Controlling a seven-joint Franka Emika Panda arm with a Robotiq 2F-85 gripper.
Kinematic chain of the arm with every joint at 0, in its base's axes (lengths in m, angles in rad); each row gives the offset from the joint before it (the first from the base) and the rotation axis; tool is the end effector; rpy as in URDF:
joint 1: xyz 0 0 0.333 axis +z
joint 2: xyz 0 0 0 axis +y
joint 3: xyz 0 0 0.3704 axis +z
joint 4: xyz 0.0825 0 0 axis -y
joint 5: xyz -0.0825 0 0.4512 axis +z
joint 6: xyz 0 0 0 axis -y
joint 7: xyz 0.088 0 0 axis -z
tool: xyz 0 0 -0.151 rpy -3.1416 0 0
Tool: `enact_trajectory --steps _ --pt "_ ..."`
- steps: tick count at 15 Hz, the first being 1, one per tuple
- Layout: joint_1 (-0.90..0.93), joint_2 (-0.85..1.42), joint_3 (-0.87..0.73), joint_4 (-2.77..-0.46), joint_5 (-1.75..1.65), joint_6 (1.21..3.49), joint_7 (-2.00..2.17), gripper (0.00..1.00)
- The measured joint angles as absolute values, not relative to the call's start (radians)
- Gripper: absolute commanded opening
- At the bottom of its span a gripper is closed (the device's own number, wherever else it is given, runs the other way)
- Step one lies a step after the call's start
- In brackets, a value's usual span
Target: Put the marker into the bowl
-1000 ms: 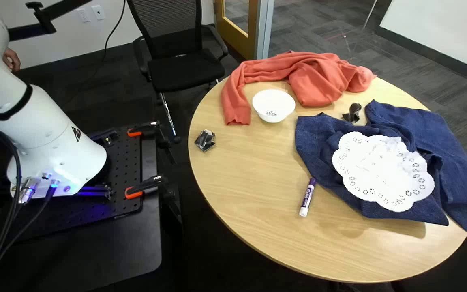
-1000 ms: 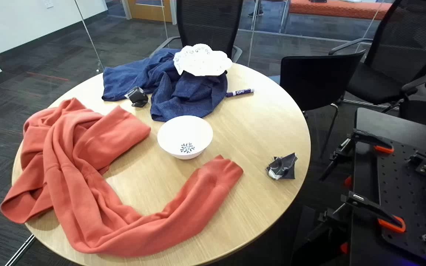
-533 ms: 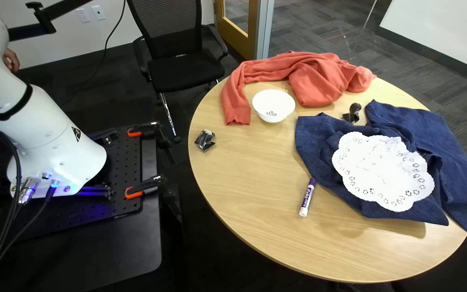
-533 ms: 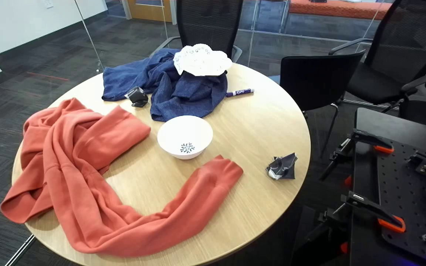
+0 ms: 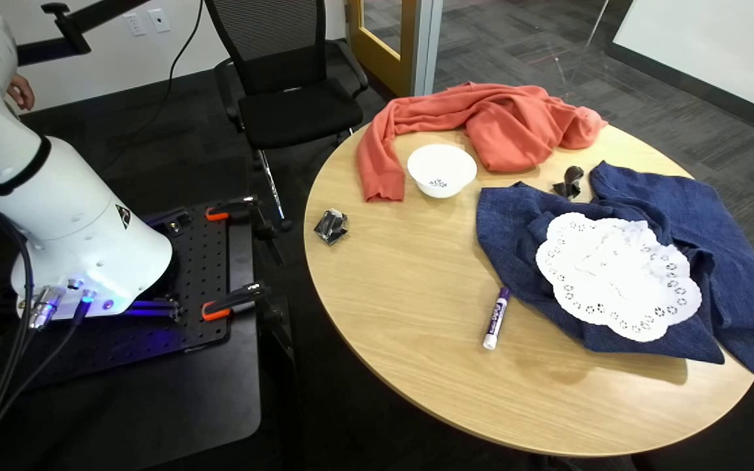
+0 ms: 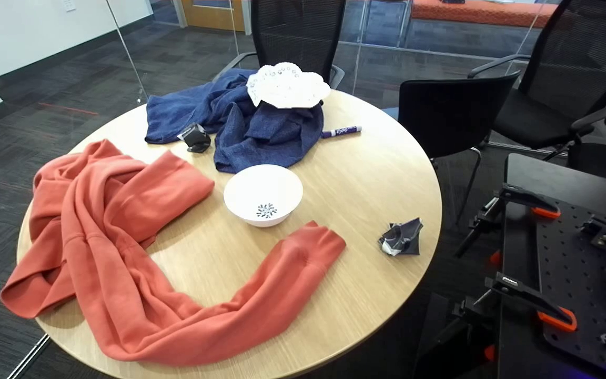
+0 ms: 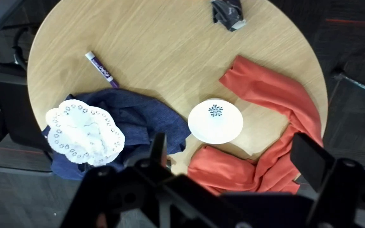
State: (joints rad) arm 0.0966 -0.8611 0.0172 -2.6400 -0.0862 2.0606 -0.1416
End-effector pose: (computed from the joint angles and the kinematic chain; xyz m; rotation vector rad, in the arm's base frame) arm 0.3564 0.0329 0.5042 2.9835 0.4220 0.4244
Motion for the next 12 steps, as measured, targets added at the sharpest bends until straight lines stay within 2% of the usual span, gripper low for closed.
enact_trajectory --steps 7,12 --pt "0.042 -0.625 -0.092 -2.611 -0.252 2.268 -0.313 1.0" --pt "0.014 -0.483 -0.127 -2.564 -0.262 2.307 -0.352 1.0"
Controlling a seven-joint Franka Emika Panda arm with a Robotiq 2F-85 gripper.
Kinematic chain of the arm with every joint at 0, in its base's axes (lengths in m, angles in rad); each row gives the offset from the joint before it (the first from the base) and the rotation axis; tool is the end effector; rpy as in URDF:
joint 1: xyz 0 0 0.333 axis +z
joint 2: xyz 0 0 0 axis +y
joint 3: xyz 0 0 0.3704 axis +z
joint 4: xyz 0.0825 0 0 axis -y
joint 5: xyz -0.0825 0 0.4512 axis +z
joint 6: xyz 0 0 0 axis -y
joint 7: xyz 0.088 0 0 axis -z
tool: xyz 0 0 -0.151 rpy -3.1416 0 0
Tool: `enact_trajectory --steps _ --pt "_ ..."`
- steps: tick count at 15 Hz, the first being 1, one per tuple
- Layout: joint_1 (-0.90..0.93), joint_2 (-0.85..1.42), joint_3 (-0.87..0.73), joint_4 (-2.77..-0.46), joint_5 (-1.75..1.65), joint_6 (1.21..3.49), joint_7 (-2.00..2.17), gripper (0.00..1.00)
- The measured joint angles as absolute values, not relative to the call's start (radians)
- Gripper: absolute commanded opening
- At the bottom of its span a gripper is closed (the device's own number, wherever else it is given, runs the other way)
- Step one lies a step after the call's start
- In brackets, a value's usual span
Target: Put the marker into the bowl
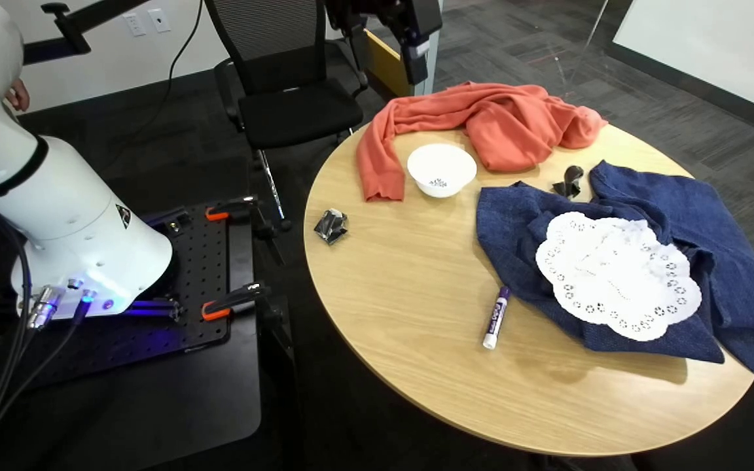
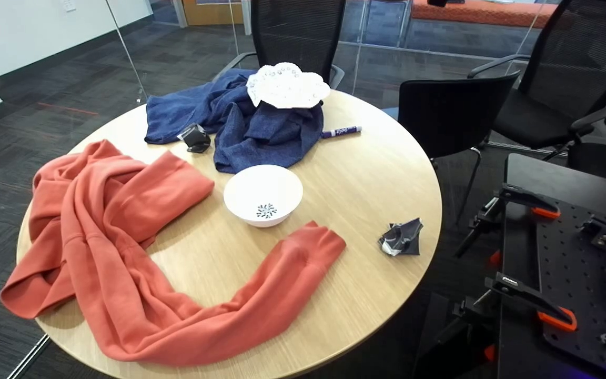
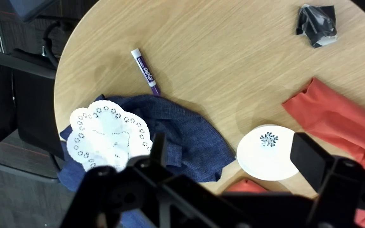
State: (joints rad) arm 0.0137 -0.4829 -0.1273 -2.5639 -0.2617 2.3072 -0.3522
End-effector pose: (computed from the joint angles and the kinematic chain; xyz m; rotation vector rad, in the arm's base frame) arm 0.4518 -0.0640 0.4227 2.8701 0.5828 0.2733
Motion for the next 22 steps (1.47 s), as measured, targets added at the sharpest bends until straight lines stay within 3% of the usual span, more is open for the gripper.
enact_trajectory --steps 10,22 --pt "0.002 -0.43 -0.13 -2.547 -0.263 2.326 -0.359 1.0" --pt "-0.083 0.058 -0.206 -2.395 -0.21 2.606 -0.627 1.0"
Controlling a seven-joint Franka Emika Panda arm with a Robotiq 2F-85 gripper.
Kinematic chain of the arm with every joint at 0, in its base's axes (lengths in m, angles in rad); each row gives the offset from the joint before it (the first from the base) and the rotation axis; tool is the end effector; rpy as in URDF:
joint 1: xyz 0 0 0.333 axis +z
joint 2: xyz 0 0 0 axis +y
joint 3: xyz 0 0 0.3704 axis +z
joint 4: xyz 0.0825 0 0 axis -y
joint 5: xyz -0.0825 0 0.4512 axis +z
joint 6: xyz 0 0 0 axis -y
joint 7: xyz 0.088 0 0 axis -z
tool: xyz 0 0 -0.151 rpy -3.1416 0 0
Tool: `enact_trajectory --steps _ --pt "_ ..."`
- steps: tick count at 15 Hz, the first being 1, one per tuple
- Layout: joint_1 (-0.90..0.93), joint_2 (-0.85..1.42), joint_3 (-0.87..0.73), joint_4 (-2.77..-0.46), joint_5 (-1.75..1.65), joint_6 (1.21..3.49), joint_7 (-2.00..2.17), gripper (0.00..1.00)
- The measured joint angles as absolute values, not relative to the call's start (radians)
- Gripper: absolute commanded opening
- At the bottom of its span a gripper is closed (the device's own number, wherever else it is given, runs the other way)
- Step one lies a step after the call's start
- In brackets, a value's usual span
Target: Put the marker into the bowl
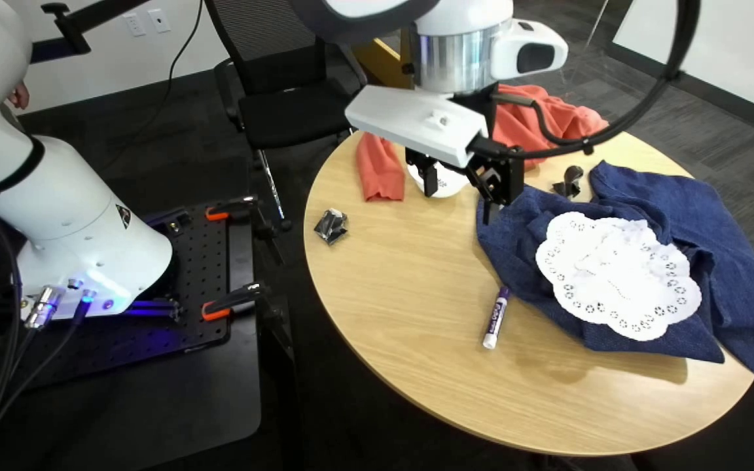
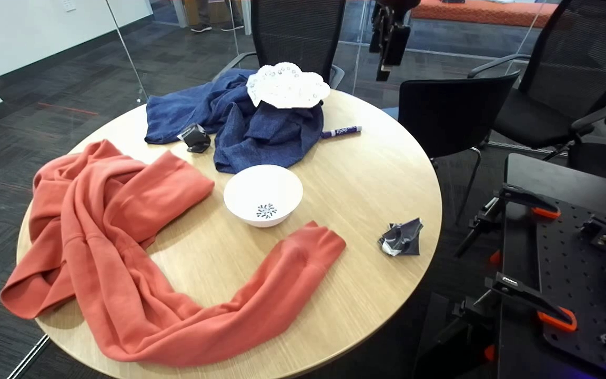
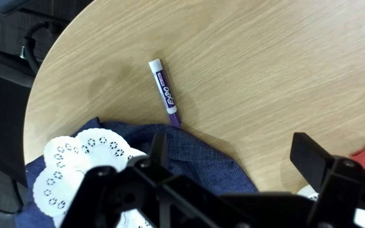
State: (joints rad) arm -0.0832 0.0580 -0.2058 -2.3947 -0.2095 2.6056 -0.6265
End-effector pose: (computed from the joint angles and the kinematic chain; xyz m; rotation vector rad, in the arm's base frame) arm 0.5408 -0.1617 0.2670 2.8575 0.7462 0.1159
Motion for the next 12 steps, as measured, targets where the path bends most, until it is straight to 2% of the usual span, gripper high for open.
enact_trajectory --steps 12 --pt "-0.248 0.389 -0.094 -2.165 -0.035 2.611 -0.901 1.0"
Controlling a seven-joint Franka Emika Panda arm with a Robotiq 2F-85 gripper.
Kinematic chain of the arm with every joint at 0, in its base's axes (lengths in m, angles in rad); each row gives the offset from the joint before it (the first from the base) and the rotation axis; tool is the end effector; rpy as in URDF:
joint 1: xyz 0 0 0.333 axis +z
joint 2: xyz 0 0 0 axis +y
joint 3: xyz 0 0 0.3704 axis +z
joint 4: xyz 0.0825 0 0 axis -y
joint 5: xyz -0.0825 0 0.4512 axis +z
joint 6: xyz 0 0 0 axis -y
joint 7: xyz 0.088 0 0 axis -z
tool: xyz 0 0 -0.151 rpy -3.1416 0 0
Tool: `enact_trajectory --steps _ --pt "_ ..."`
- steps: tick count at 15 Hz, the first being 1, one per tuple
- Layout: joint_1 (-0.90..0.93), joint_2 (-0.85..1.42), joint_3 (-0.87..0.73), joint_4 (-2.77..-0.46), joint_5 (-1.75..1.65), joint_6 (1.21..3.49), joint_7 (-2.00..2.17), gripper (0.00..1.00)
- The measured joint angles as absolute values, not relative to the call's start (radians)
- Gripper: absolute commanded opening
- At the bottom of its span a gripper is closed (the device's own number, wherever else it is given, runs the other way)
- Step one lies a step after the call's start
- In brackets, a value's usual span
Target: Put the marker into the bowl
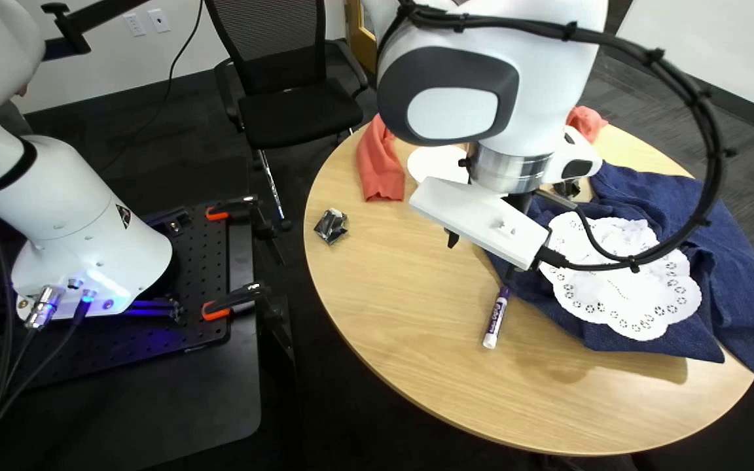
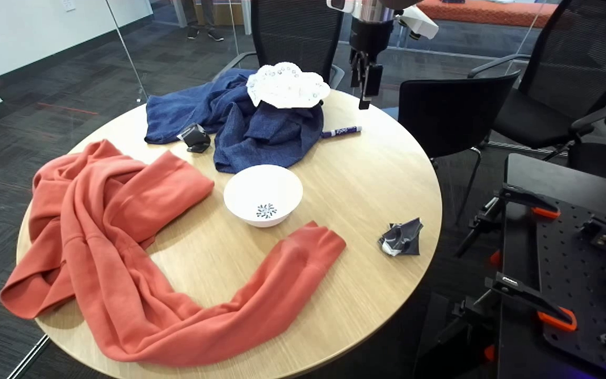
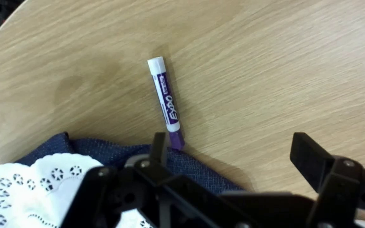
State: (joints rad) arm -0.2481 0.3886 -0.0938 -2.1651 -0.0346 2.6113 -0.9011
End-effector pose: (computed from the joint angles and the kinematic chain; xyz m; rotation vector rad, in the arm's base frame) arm 0.5953 -0.2133 0.1702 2.9284 0.9003 0.0254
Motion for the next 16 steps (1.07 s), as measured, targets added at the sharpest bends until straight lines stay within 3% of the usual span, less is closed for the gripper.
enact_trajectory --steps 16 --pt "-0.285 0.59 -0.087 -1.997 -0.087 2.625 -0.9 1.0"
